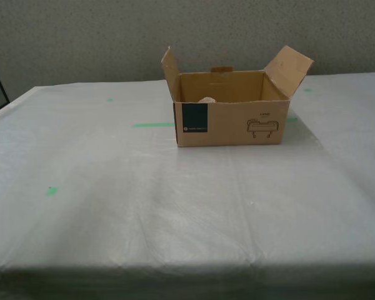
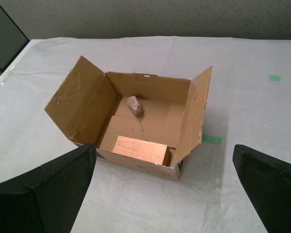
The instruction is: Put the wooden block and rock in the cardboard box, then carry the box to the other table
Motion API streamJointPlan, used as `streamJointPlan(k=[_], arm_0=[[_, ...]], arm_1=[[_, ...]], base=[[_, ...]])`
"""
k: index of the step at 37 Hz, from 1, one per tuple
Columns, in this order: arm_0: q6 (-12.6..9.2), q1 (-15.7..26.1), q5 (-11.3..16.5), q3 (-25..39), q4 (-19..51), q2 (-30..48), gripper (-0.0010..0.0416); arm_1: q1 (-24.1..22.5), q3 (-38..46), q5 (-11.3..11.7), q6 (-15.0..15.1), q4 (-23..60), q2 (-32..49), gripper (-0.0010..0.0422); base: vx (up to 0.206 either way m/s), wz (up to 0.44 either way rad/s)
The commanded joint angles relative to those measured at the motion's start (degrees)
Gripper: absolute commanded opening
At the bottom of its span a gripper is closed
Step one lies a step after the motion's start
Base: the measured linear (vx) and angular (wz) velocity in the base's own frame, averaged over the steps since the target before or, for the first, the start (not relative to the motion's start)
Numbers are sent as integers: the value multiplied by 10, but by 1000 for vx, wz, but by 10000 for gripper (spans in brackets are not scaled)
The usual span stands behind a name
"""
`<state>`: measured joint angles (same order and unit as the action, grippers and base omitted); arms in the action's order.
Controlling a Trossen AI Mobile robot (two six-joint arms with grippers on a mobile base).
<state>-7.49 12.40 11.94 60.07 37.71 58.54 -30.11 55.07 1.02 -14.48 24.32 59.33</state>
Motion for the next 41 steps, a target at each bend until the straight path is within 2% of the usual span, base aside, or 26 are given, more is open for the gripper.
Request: streamJointPlan(k=[1, 41], arm_0=[[0, 0, -1, 0, 0, 0, 394], [0, 0, -1, 0, 0, 0, 394]], arm_1=[[0, 1, 1, 0, -1, 0, 396], [0, 1, 1, 0, -1, 0, 396]], base=[[0, 0], [0, 0]])
